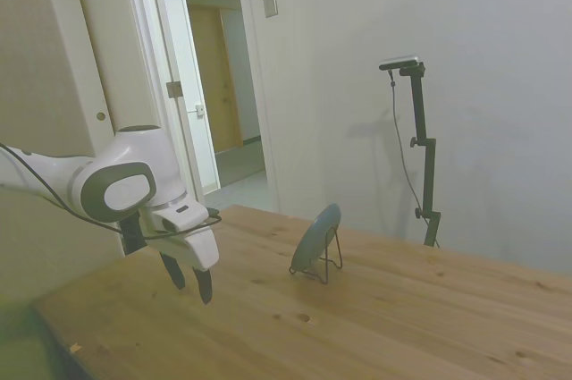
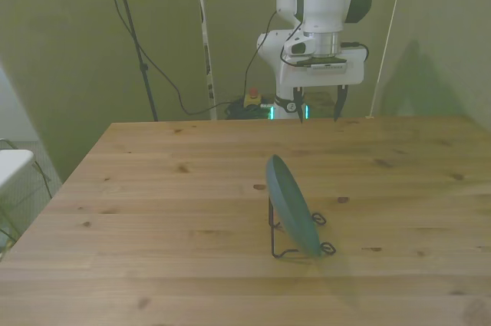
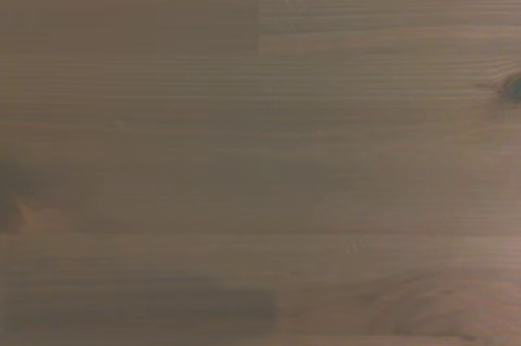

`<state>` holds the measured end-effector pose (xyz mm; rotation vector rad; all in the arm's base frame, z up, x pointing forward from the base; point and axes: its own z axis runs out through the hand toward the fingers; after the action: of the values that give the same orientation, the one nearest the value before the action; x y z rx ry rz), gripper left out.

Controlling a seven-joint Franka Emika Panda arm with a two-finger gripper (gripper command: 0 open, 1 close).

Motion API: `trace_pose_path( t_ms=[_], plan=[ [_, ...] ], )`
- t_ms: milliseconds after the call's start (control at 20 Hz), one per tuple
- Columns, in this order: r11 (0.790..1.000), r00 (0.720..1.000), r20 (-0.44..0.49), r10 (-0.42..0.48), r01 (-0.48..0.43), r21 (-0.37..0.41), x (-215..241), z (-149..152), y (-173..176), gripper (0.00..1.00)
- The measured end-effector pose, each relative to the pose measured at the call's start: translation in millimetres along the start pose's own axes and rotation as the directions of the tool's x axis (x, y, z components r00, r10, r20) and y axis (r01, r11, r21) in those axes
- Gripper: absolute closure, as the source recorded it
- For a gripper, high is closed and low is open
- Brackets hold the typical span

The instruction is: Unload the plate

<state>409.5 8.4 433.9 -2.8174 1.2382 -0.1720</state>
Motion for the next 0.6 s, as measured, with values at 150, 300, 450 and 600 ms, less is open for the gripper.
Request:
trace_pose_path(
  t_ms=[150,300,450,600],
  plan=[
    [1.0,1.0,-0.007,0.008,-0.008,0.006,5.6,-4.5,1.4,0.0],
    [0.999,0.998,-0.053,0.04,-0.038,0.034,34.4,-44.9,0.0,0.0],
    [0.996,0.993,-0.092,0.076,-0.071,0.049,67.8,-80.9,-3.3,0.0],
    [0.992,0.985,-0.115,0.125,-0.12,0.047,113.0,-99.3,-3.7,0.0]
  ],
)
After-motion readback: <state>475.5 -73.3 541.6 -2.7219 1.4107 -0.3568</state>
